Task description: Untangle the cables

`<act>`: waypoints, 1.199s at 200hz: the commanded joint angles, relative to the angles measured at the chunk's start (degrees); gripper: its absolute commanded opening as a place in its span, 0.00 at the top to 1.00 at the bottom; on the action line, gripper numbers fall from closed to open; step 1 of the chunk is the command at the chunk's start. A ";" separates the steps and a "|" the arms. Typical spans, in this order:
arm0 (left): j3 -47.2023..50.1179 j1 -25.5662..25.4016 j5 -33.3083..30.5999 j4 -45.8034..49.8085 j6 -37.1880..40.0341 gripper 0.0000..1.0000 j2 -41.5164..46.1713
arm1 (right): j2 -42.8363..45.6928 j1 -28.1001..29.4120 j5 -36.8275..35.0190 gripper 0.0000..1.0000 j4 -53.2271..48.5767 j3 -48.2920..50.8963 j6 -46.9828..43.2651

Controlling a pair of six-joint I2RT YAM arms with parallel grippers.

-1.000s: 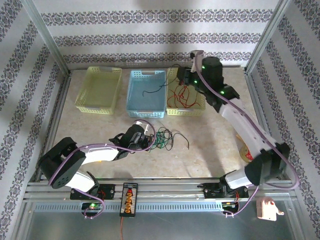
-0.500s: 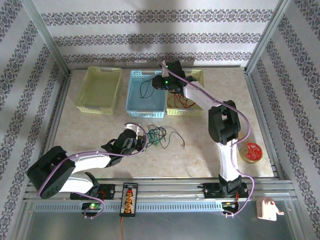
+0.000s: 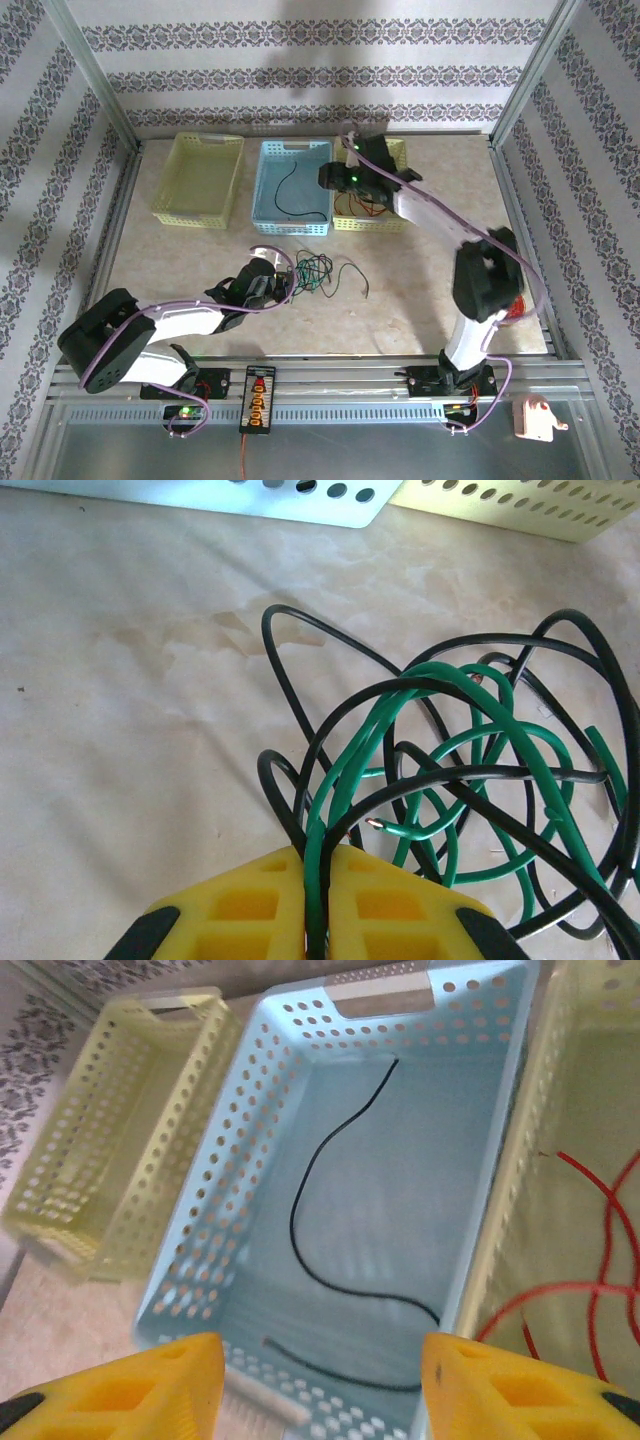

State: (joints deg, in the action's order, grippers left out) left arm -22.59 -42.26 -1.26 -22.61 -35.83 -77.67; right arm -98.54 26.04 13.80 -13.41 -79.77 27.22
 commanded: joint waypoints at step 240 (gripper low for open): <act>-4.46 1.20 2.22 -3.18 -0.11 0.90 -5.87 | 8.34 6.92 9.09 0.63 3.47 28.53 -7.58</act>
State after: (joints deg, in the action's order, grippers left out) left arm -26.28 -41.56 0.40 -23.29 -36.10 -83.85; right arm -88.31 33.19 23.00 -11.92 -49.93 18.72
